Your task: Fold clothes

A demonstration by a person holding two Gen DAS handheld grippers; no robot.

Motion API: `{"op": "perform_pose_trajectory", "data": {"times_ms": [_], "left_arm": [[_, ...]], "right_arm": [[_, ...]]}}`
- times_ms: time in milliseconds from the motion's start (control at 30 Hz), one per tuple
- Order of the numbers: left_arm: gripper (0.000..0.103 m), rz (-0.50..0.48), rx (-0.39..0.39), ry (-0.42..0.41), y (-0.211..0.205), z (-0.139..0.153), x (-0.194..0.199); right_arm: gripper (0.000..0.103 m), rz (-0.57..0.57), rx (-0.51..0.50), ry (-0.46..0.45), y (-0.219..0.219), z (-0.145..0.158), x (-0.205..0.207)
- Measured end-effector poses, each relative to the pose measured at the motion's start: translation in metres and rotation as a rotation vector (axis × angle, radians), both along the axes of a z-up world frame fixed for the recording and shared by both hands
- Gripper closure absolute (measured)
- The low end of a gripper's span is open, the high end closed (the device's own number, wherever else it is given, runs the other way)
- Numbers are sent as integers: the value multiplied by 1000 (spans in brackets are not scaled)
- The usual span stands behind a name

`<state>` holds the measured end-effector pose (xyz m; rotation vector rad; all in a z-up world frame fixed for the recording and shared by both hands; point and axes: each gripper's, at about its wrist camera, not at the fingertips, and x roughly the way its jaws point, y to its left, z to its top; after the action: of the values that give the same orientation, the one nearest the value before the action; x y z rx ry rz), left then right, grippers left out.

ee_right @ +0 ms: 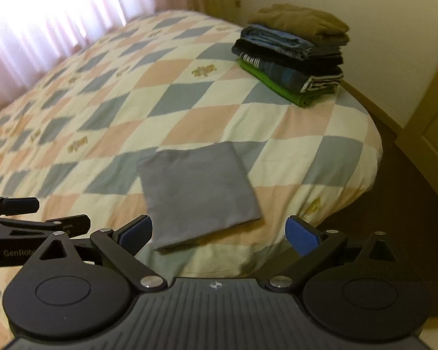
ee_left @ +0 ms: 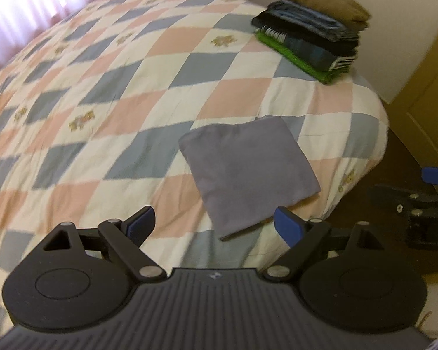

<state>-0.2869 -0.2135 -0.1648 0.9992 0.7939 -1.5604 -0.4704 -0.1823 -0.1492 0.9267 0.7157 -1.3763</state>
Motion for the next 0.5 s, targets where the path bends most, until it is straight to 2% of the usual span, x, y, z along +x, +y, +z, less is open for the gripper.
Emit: {"op": "perform_pose_trajectory", "data": {"times_ms": [267,500], "left_arm": [[15,189,114,-42,6,-32,-24],[14,309,165,-85,15,-46,-25]], "right_arm": [[3,204,107,-9,-39,-39,-41],[3,340,179,-14,-53,-66,-44]]}}
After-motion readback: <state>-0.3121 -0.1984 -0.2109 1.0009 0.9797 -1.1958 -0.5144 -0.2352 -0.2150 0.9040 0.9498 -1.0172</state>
